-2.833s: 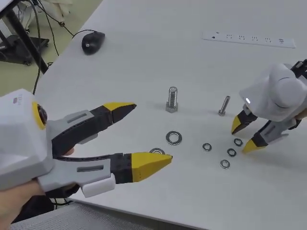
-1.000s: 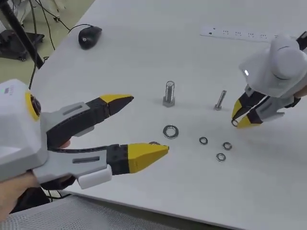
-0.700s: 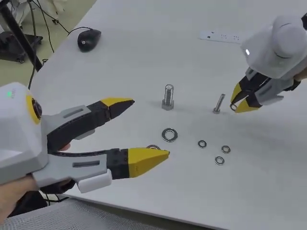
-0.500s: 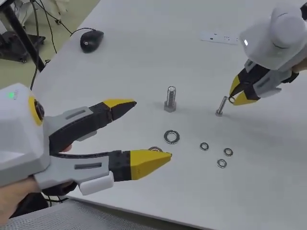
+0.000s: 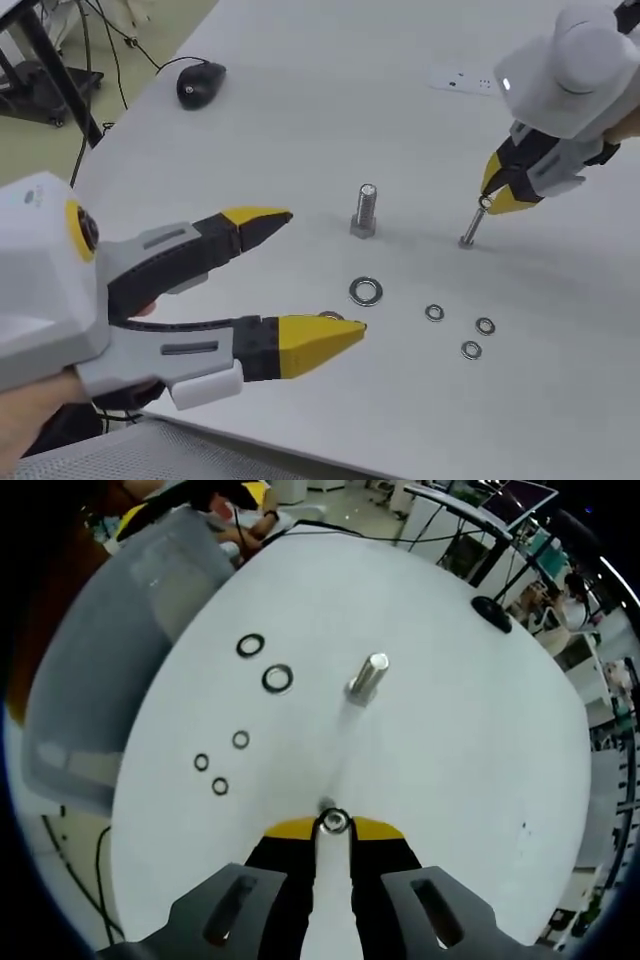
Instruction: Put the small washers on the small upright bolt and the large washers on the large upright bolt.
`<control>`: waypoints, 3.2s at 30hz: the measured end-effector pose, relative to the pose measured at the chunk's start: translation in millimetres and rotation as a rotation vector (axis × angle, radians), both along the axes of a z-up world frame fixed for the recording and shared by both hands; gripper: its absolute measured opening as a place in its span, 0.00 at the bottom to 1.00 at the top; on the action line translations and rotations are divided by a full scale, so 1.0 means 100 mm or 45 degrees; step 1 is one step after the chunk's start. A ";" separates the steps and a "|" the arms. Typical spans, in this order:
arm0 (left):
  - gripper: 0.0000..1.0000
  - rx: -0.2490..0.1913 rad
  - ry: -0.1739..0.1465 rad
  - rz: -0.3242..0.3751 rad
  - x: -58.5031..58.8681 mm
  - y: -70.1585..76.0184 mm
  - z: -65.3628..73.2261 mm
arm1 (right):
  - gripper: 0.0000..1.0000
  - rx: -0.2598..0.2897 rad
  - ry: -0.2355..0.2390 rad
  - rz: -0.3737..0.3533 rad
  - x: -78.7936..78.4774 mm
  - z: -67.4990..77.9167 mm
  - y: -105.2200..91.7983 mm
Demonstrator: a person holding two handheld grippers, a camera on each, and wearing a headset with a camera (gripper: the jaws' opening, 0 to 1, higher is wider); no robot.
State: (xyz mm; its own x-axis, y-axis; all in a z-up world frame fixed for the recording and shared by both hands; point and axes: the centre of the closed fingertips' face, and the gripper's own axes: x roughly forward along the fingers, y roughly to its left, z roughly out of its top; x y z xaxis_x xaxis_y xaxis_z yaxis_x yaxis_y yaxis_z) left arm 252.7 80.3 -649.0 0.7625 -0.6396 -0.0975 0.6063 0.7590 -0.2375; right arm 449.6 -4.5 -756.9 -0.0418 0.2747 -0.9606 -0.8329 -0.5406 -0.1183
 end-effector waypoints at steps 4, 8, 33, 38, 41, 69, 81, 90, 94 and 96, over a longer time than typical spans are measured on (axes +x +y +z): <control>0.69 0.003 0.006 -0.007 0.00 -0.01 -0.01 | 0.12 -0.013 -0.006 0.000 -0.01 -0.03 -0.01; 0.69 -0.004 0.005 -0.005 0.00 -0.02 0.00 | 0.12 -0.022 -0.005 -0.004 0.00 -0.06 -0.02; 0.68 -0.014 0.005 0.015 0.00 -0.01 0.02 | 0.12 -0.067 0.005 0.013 -0.08 -0.41 -0.04; 0.68 -0.015 0.006 0.016 0.01 0.00 0.02 | 0.13 -0.067 0.011 0.007 -0.09 -0.51 -0.05; 0.68 -0.017 0.005 0.020 0.02 0.01 0.02 | 0.13 -0.063 0.017 0.001 -0.05 -0.62 -0.06; 0.67 0.007 -0.029 -0.003 -0.08 -0.05 0.11 | 0.16 0.024 0.104 -0.171 -0.20 -0.37 -0.40; 0.67 0.030 -0.063 -0.040 -0.26 -0.15 0.20 | 0.16 0.014 0.099 -0.155 -0.76 -0.32 -0.58; 0.67 0.034 -0.084 -0.037 -0.37 -0.14 0.26 | 0.16 -0.021 0.120 -0.122 -1.09 -0.48 -0.65; 0.67 0.047 -0.094 -0.032 -0.39 -0.14 0.28 | 0.17 -0.051 0.092 -0.089 -1.09 -0.53 -0.67; 0.67 0.042 -0.101 -0.030 -0.40 -0.14 0.30 | 0.18 -0.051 0.097 -0.088 -1.08 -0.54 -0.67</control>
